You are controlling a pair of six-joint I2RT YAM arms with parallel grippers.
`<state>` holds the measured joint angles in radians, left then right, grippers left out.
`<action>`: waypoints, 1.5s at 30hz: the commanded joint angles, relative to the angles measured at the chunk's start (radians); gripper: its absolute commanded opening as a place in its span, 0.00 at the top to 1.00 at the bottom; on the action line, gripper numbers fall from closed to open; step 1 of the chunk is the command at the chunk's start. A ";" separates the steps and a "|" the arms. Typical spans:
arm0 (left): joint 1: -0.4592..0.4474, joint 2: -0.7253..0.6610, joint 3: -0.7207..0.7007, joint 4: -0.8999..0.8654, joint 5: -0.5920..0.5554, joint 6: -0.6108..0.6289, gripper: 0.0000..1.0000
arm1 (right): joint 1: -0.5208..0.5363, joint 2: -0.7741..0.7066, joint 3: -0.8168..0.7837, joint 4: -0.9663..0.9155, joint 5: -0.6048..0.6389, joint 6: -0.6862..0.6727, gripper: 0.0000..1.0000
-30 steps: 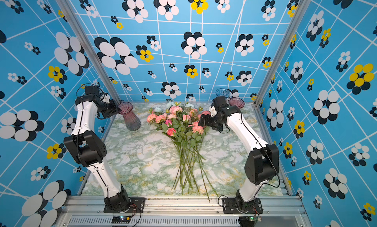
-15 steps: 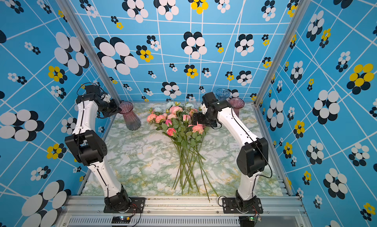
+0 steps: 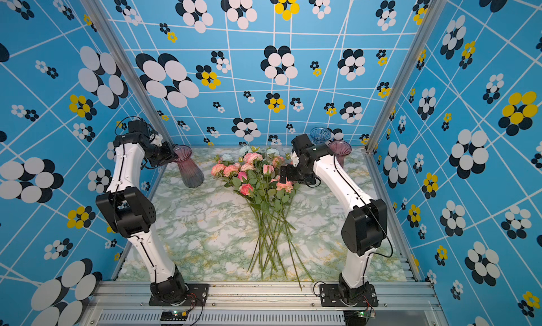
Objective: Place the pink flowers into the vase
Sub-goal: Place the vase at the corner of the board, then pick up the vase from the corner of the board.
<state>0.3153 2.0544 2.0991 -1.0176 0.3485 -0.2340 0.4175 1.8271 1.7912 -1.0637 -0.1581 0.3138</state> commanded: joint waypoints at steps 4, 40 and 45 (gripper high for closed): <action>-0.005 -0.021 0.039 -0.021 -0.023 0.025 0.58 | 0.000 -0.035 -0.014 -0.024 -0.005 -0.018 0.01; -0.373 -0.443 -0.150 0.205 -0.255 0.164 0.00 | -0.149 -0.157 -0.033 -0.081 0.043 -0.008 0.01; -0.638 -0.542 -0.328 0.459 -0.433 0.308 0.00 | -0.233 -0.196 0.035 -0.106 0.110 0.004 0.01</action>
<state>-0.2287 1.5658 1.8507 -0.7368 0.0448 -0.0425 0.2180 1.6821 1.7771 -1.1282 -0.1116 0.3038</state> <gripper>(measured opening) 0.995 0.991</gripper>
